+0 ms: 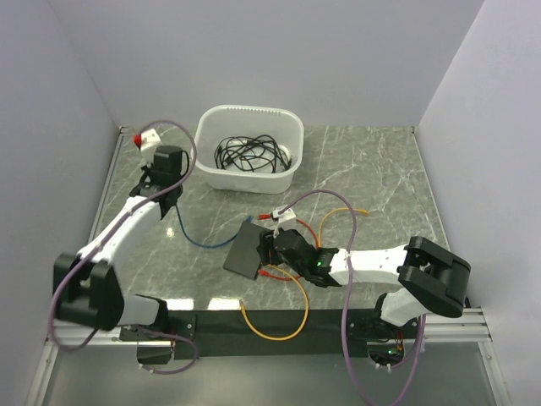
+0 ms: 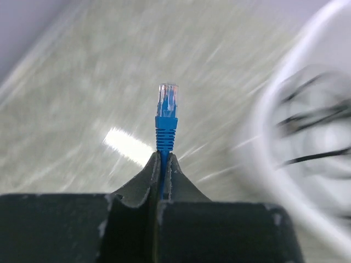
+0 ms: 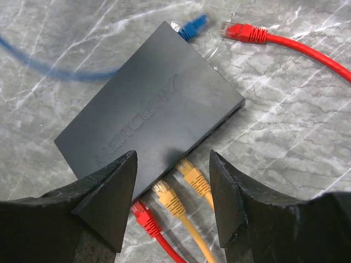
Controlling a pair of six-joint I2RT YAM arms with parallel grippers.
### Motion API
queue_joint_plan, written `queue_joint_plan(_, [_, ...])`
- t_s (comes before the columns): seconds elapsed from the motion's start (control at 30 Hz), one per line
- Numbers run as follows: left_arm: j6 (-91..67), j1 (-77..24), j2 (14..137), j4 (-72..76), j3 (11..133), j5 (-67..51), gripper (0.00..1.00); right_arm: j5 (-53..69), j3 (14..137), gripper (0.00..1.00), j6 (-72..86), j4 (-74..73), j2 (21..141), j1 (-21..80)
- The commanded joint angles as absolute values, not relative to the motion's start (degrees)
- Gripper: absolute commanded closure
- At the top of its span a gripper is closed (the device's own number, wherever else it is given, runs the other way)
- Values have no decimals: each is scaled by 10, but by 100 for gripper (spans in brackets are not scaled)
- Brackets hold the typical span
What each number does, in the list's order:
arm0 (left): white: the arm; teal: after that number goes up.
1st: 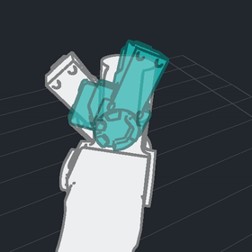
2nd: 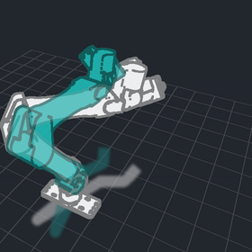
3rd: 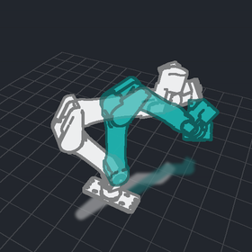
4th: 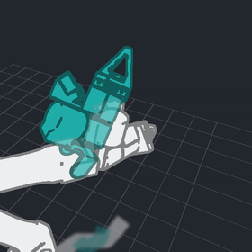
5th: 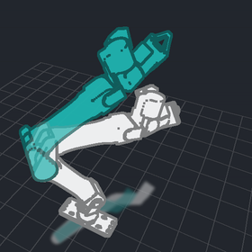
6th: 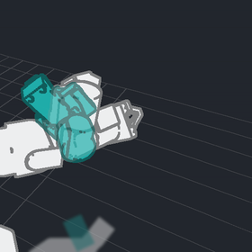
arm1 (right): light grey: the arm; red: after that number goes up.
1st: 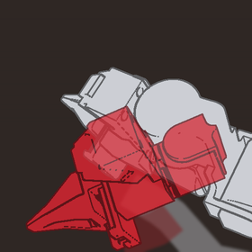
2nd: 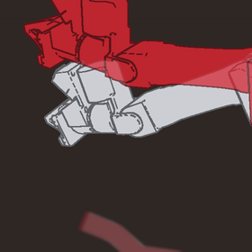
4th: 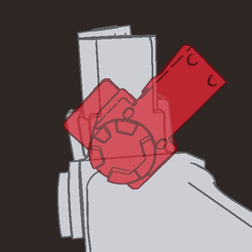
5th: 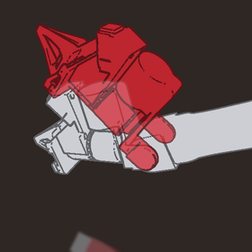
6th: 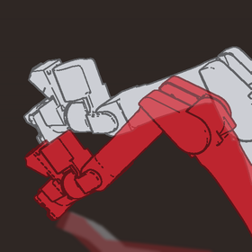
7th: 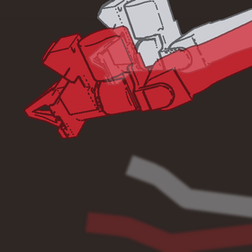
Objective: Insert the plug into the switch port
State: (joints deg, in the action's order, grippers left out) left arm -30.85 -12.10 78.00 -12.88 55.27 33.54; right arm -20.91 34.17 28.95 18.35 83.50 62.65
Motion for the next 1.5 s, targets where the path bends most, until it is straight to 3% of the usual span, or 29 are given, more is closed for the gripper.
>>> queue_joint_plan(0.0, [-300, -163, 719, -107, 641, 441, 99, -213, 361, 38, 298, 212, 830, 631])
queue_joint_plan(0.17, [-266, -174, 680, -109, 756, 454, 100, -214, 360, 38, 296, 218, 825, 631])
queue_joint_plan(0.3, [-217, -184, 630, -21, 759, 326, 99, -214, 355, 38, 297, 228, 810, 630])
queue_joint_plan(0.47, [-185, -184, 547, 74, 661, 69, 99, -220, 338, 38, 291, 215, 700, 631])
queue_joint_plan(0.73, [-235, -184, 421, 181, 488, -169, 100, -173, 315, 37, 265, 184, 373, 629])
queue_joint_plan(0.83, [-293, -184, 396, 230, 445, -236, 99, -116, 331, 37, 229, 173, 323, 628])
queue_joint_plan(1.23, [-511, -185, 368, 503, 299, -421, 99, 99, 357, 42, 162, 290, 389, 627])
queue_joint_plan(1.47, [-613, -194, 373, 657, 250, -470, 99, 138, 366, 43, 145, 322, 410, 615])
